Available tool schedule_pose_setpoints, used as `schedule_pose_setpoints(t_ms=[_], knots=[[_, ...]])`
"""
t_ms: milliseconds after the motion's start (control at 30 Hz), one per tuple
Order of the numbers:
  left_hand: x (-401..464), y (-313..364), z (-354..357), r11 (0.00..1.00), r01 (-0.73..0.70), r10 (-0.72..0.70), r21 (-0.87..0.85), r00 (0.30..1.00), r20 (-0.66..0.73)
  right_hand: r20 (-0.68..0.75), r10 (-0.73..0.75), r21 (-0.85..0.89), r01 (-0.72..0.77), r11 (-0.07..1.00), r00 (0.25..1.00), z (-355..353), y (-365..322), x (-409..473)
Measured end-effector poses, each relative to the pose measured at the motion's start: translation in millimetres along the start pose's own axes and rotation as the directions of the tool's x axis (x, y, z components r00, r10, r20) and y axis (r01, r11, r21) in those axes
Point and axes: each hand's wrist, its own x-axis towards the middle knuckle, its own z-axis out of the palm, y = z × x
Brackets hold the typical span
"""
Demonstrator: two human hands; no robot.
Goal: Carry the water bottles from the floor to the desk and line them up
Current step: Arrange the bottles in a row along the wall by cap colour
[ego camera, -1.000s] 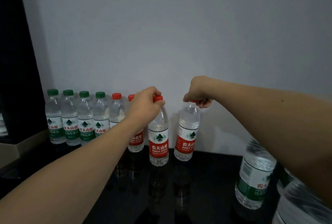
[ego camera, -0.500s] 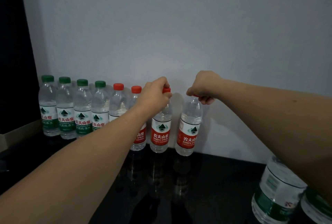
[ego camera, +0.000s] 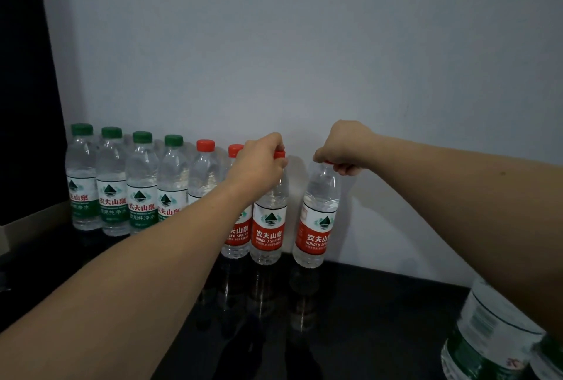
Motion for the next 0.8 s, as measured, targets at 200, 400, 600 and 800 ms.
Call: schedule_pose_setpoints(t_ms=[200, 400, 600, 800], knots=[[0.3, -3.5, -2.0, 1.000, -0.014, 0.013, -0.015, 1.000, -0.018, 0.001, 0.000, 0.021, 0.000, 1.000, 1.000, 6.7, -10.0, 4.9], [-3.9, -2.0, 0.2, 0.997, -0.040, 0.041, 0.070, 0.999, -0.008, 0.011, -0.002, 0.008, 0.002, 1.000, 1.000, 17.7, -19.3, 8.5], [-1.2, -3.1, -2.5, 0.991, -0.039, 0.039, 0.130, 0.999, 0.000, -0.039, -0.035, -0.041, 0.033, 0.999, 0.999, 27.2, -26.8, 11.3], [-4.2, -4.8, -1.3, 0.993, -0.041, 0.042, 0.112, 0.999, -0.011, -0.048, -0.010, 0.013, 0.010, 1.000, 0.999, 32.7, -23.6, 15.4]])
